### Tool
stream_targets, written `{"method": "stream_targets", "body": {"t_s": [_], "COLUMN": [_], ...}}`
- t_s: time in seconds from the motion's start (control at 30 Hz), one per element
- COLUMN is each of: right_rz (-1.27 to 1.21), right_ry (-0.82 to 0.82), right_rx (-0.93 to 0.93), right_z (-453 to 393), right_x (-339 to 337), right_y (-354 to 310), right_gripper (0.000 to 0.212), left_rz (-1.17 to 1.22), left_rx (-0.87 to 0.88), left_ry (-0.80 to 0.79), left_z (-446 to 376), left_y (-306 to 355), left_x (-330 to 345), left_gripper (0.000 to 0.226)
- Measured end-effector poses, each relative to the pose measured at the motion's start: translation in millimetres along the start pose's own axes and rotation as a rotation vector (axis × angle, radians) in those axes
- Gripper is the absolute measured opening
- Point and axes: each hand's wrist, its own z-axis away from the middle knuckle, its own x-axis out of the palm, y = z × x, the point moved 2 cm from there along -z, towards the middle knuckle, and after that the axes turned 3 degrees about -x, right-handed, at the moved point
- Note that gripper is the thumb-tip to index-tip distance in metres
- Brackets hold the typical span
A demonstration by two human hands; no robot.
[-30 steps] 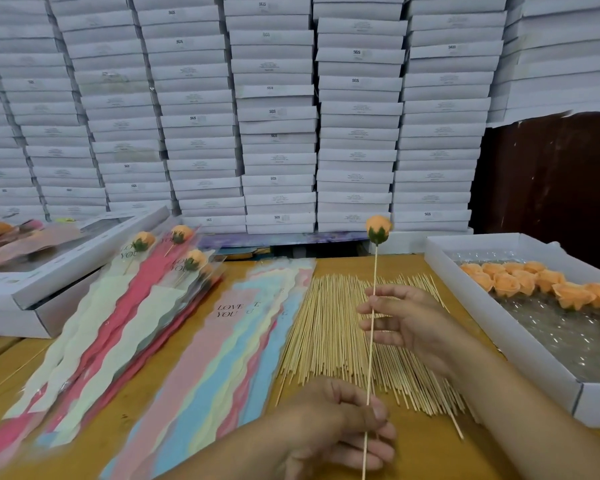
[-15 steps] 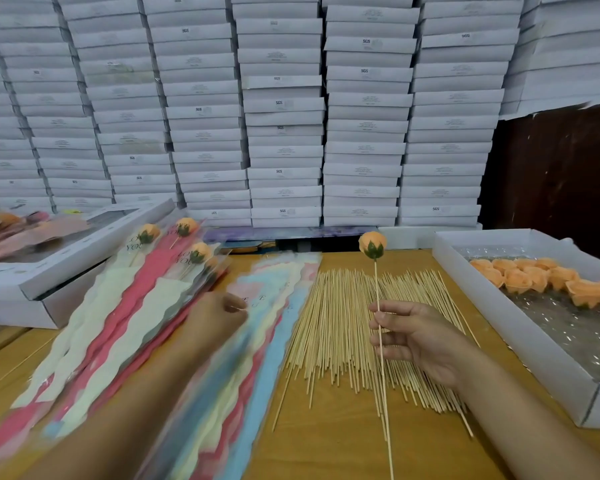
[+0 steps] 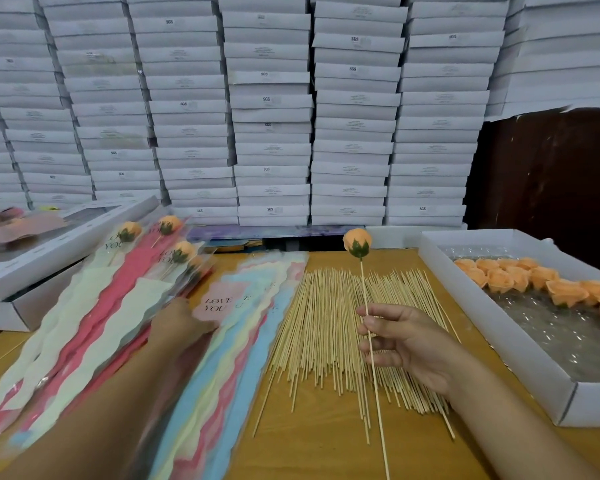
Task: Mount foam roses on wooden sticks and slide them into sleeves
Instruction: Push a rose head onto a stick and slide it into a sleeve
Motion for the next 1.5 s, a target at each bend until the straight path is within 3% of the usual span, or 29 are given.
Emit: {"method": "stream_targets", "body": {"t_s": [0.07,0.17,0.5,0.7,1.0,1.27,1.5], "right_rz": [0.005,-0.004,-0.007,0.003,-0.003,-0.009,-0.005], "right_ry": [0.003,0.000,-0.007,-0.010,0.002,0.004,0.008], "right_rx": [0.000,-0.004,-0.015,-0.010,-0.008,-0.003,-0.007], "right_z": [1,2,4,5,6,5,5], "right_x": [0,1,2,3,2,1,2], "right_y": [0,-1,-3,-4,-4,-4,-4], "right_gripper": [0.039,0.041,0.038,0.039,0.036,0.027,0.031], "left_rz": [-0.097,-0.166,-0.158,-0.018,0.219,-0.007,-0.022], "left_rx": [-0.009,-0.040,-0.147,-0.131,-0.095,0.026,0.056], "left_ry": [0.027,-0.023,-0.121,-0.070,0.048,0.149,0.140], "left_z": [1,3,-8,-8,-6,11,12], "left_y": [1,8,8,4,-6,-2,-2], "left_x": [-5,-13,-20,-15,-18,-25,-23], "left_gripper": [0.053,0.054,0.080,0.046,0.025,0.008,0.004]}}
